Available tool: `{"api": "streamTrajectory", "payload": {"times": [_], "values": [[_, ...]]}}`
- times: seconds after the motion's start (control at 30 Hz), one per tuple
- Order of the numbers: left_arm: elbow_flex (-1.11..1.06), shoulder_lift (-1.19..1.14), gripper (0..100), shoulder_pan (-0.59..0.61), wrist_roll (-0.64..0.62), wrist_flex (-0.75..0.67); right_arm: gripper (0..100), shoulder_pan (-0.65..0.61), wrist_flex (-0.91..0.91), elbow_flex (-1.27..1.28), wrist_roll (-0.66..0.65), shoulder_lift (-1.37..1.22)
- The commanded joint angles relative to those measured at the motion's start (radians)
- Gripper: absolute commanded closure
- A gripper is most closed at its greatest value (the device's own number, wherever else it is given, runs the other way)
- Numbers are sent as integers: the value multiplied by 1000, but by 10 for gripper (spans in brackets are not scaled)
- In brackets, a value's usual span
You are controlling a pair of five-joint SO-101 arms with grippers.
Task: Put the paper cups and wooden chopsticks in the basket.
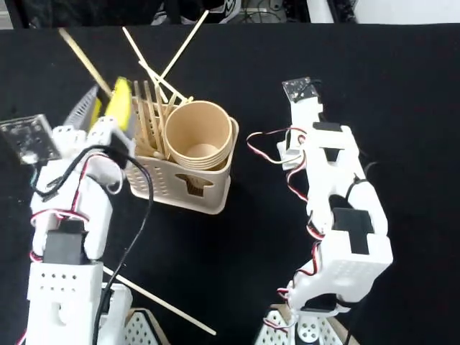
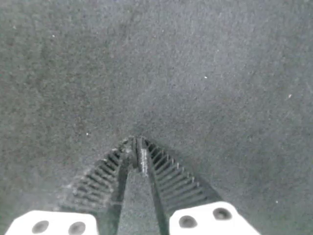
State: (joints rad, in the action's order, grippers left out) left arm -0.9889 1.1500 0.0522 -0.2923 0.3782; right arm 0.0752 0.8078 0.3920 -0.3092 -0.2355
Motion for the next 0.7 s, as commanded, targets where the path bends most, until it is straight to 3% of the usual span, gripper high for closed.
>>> {"api": "streamTrajectory", "payload": {"times": [0.0,0.2,0.33,0.5,0.57,0.67], "values": [[124,-21,773,1,63,261,986,-14,-14,-4,-6,5],[421,-26,774,84,69,614,986,-9,-14,-4,-6,7],[550,-57,777,285,86,816,986,9,14,-10,-8,15],[584,-206,777,490,213,1082,986,5,115,-28,-8,61],[533,-278,777,552,256,1114,987,-17,193,-42,-43,94],[414,-374,777,647,293,1030,987,-41,322,-47,-167,163]]}}
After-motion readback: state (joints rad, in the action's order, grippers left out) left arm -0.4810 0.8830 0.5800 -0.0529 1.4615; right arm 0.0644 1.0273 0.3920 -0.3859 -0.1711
